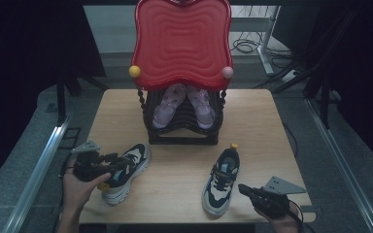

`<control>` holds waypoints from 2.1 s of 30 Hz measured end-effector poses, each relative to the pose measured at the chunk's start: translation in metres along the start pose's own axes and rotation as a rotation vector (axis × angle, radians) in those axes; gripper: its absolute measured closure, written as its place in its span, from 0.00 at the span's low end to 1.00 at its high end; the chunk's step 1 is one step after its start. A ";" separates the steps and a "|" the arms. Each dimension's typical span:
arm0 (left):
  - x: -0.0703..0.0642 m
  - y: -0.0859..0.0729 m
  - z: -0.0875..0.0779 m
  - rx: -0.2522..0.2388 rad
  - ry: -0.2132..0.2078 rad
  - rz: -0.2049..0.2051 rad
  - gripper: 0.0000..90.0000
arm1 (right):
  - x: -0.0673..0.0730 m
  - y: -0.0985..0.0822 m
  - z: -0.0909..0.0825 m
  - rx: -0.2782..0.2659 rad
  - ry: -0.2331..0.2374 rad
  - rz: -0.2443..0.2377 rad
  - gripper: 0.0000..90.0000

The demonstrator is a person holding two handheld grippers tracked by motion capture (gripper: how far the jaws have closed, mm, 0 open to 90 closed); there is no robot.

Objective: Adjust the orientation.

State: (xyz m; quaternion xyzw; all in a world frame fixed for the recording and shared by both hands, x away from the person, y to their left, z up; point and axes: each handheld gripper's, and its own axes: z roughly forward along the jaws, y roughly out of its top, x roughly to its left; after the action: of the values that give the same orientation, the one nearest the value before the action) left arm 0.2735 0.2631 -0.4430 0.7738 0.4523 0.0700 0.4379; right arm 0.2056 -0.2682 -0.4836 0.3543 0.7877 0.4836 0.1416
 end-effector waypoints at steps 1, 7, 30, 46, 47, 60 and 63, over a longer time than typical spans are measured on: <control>0.000 0.000 0.000 0.001 0.000 -0.001 0.44 | -0.001 -0.003 0.000 0.008 -0.001 0.000 1.00; 0.000 0.000 0.000 -0.001 0.002 -0.003 0.44 | -0.002 -0.015 0.010 0.092 0.013 -0.009 1.00; 0.001 -0.001 0.003 0.009 -0.001 -0.004 0.44 | 0.008 -0.021 0.032 0.182 0.070 -0.051 1.00; 0.001 -0.002 0.007 0.021 -0.003 0.003 0.44 | 0.015 -0.017 0.039 0.177 0.075 -0.067 1.00; 0.001 -0.002 0.007 0.021 -0.002 0.003 0.44 | 0.016 -0.017 0.040 0.178 0.073 -0.071 1.00; 0.001 -0.002 0.007 0.022 -0.003 0.005 0.44 | 0.031 -0.010 0.057 0.174 0.064 -0.107 1.00; 0.001 -0.002 0.006 0.022 -0.003 -0.001 0.44 | 0.035 -0.007 0.064 0.173 0.072 -0.112 1.00</control>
State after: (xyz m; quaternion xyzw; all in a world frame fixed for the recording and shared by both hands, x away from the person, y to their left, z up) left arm 0.2760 0.2600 -0.4485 0.7785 0.4528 0.0637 0.4299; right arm 0.2134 -0.2035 -0.5172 0.3032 0.8496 0.4176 0.1091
